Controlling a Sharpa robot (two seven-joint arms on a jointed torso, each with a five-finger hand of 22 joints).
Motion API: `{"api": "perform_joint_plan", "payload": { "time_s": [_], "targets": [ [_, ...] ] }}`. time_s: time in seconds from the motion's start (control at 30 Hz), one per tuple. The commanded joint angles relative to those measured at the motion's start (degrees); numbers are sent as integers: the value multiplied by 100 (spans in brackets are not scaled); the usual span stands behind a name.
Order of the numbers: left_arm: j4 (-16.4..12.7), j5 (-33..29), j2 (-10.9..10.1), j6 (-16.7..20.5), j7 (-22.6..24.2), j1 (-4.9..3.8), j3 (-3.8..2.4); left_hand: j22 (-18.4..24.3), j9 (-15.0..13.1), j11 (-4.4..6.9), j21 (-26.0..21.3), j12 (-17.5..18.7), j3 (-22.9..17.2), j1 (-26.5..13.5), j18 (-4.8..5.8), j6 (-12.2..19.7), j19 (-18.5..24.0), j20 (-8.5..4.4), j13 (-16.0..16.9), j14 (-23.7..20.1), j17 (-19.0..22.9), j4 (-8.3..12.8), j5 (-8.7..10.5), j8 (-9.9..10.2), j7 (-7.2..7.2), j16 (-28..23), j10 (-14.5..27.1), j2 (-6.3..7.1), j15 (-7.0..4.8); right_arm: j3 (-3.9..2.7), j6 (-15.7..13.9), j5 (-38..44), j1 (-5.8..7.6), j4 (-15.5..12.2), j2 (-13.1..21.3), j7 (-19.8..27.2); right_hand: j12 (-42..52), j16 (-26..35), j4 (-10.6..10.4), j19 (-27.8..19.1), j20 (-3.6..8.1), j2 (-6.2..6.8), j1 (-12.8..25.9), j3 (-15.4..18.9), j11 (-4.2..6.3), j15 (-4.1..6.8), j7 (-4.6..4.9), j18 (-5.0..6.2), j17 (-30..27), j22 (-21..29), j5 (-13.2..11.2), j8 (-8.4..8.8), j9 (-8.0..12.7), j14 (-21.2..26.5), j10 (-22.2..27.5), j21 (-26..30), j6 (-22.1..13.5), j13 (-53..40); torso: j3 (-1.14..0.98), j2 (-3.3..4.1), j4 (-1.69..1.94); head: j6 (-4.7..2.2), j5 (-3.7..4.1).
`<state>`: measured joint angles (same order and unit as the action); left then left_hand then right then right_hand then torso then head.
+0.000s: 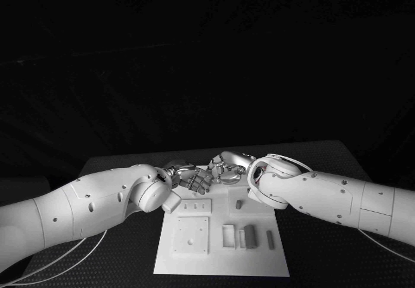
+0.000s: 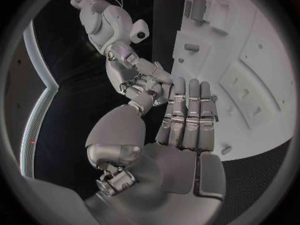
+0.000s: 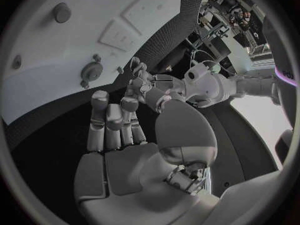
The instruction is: Assemble the parts on the task board
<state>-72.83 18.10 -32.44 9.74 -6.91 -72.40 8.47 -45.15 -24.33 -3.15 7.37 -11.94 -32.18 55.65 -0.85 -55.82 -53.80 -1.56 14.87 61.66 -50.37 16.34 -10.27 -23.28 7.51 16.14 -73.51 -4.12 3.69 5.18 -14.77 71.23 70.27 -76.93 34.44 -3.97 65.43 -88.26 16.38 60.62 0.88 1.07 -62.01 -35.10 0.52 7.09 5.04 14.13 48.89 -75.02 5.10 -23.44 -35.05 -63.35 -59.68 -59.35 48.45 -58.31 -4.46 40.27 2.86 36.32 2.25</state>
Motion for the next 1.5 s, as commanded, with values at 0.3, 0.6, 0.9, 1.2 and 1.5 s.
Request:
{"api": "perform_joint_plan", "payload": {
  "time_s": [0.3,0.6,0.9,1.2,1.5],
  "targets": [
    [5,22,93,140,115,-8,-7,-195,-718,128,84,-136,-148,-468,85,-456,-160,-84,547,176,-327,17,-1284,-157,-338,17,-178,143,-81,22,164,-18,-6,-2,-28,40,20,-22,37,1,21,-1,31,-5,129,30,-82,87,9,-93,36,-13,9,1,158,-33,1194,-5,0,4,2,20,-2],
    [17,0,80,204,92,-8,-7,-325,-1062,194,129,-246,-371,-650,85,-548,-265,-150,901,297,-552,22,-1341,-181,-376,41,-237,148,-145,29,197,-19,-6,4,-26,39,20,-20,37,0,21,1,34,-4,129,30,-82,87,9,-92,36,-10,6,2,158,-33,1193,-5,-6,0,0,31,-9],
    [57,61,52,179,44,-8,-7,-417,-1228,213,160,-300,-427,-651,85,-565,-294,-177,1067,330,-659,27,-1338,-162,-379,37,-230,165,-165,37,176,-78,-6,-19,45,48,10,-6,33,-12,21,33,57,1,124,28,-75,87,5,-88,36,10,-1,12,167,-24,1176,-2,-5,0,-1,37,-11],
    [84,180,32,144,10,-7,-6,-464,-1305,225,173,-320,-445,-647,85,-593,-305,-189,1140,354,-704,27,-1376,-151,-388,30,-236,202,-179,40,121,-139,-9,-28,115,57,-25,39,-4,-12,-7,222,254,59,120,22,-80,87,-9,-69,33,57,-32,28,193,5,1163,13,-3,2,-2,46,-7],
    [81,275,16,37,-34,-7,-6,-484,-1333,229,179,-322,-453,-638,85,-600,-309,-194,1165,362,-720,26,-1372,-140,-391,24,-235,218,-184,41,-4,-190,-10,46,145,55,-66,85,-47,-25,-24,338,387,65,108,22,-63,87,-23,-53,37,112,-48,57,239,44,1134,31,-3,1,0,42,-4]
  ]
}}
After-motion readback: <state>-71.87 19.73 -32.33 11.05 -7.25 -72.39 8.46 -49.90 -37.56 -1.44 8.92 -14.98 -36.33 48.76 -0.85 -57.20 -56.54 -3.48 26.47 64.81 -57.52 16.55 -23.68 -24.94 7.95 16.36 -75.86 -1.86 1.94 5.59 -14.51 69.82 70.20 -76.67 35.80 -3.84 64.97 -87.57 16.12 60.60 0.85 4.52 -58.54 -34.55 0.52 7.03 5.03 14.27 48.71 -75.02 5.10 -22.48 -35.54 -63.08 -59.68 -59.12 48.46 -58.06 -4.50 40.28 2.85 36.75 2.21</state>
